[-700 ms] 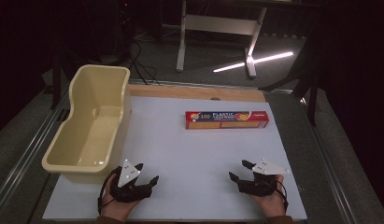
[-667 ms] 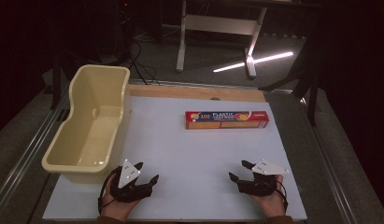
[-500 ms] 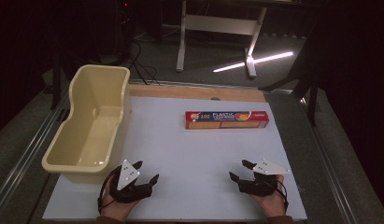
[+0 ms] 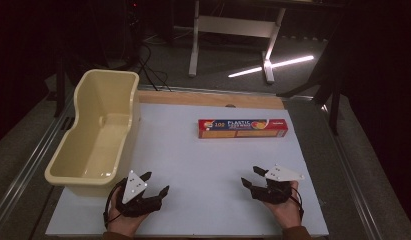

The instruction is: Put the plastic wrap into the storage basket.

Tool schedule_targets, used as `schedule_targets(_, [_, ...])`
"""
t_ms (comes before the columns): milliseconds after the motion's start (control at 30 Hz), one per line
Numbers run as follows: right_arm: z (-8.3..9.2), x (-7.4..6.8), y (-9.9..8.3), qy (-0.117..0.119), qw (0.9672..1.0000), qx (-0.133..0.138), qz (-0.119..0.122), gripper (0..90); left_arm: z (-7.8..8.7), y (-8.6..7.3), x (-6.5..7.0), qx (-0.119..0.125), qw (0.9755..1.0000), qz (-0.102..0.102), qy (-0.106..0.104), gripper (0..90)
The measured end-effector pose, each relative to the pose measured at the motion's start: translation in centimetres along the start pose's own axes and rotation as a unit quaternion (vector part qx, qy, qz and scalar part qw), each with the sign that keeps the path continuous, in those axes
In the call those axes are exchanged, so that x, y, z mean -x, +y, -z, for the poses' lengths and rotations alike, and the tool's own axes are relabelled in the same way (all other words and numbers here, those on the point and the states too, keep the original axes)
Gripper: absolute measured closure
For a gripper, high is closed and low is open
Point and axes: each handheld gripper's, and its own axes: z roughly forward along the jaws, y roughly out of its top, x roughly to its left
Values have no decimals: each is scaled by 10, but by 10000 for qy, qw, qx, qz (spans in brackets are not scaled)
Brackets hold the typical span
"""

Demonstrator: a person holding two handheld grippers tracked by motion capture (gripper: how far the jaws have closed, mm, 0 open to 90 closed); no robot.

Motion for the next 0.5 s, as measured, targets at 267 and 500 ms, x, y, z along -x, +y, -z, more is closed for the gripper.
schedule_targets(267, [-10, 8, 26, -194, 9998, 20, 107, 577, 1, 0, -1, 27, 10000, 41, -18, 269])
schedule_targets(500, [-21, 19, 50, -257, 9996, 66, 95, 759, 1, 0, -1, 23, 10000, 36, -40, 268])
